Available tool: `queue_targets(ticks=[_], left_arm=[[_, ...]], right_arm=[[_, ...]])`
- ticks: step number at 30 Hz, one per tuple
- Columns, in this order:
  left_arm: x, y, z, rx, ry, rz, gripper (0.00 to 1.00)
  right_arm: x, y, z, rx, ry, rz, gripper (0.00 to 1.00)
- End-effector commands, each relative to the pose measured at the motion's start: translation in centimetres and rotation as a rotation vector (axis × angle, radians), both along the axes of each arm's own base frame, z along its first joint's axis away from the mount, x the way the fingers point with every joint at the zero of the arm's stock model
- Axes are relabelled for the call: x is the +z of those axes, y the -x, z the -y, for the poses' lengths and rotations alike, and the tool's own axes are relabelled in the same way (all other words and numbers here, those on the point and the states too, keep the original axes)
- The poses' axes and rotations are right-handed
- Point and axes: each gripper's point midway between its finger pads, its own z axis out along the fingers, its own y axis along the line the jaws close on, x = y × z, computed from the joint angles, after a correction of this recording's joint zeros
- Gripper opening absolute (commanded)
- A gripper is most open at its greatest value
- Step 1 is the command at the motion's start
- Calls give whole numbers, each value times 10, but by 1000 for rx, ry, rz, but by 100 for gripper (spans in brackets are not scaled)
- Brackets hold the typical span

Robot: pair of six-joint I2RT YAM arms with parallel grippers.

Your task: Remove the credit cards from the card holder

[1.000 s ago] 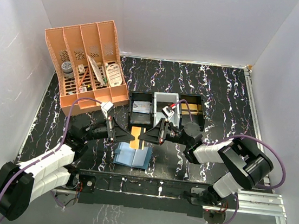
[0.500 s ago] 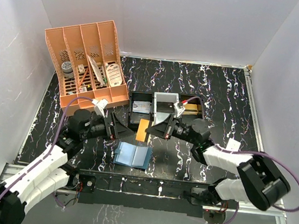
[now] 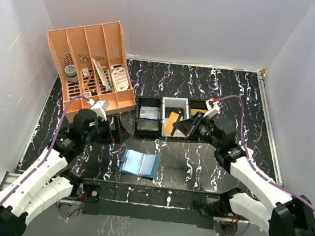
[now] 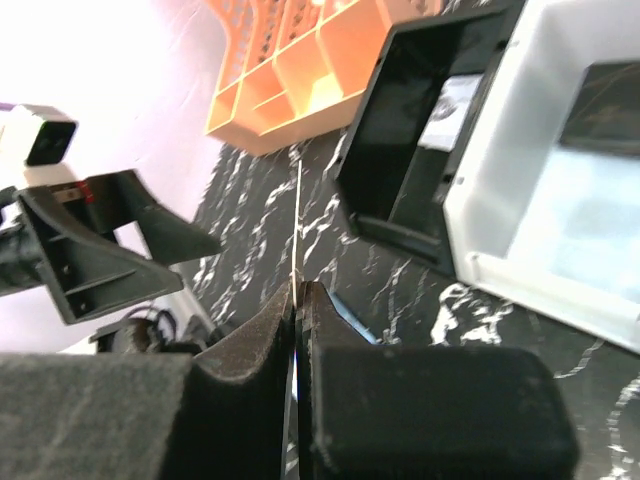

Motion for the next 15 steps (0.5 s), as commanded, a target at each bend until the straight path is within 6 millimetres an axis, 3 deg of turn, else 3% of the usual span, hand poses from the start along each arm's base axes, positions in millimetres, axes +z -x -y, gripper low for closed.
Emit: queue_targets(ticks=[1,6,10,15], left_arm=[[5,-10,-25,46,-155,51,99],[10,-22,-37,64,-255,85,99],[18,-38,-39,51,-319,85,99],[8,-61,-85,208,-370,49,99]], right_arm=[[20,-32,34,-166,195,134,0],[15,-61,77,-297,319,92,0],[5,-84,108,-330,319,16,0],[7,-108,125,-316,338,12,0]])
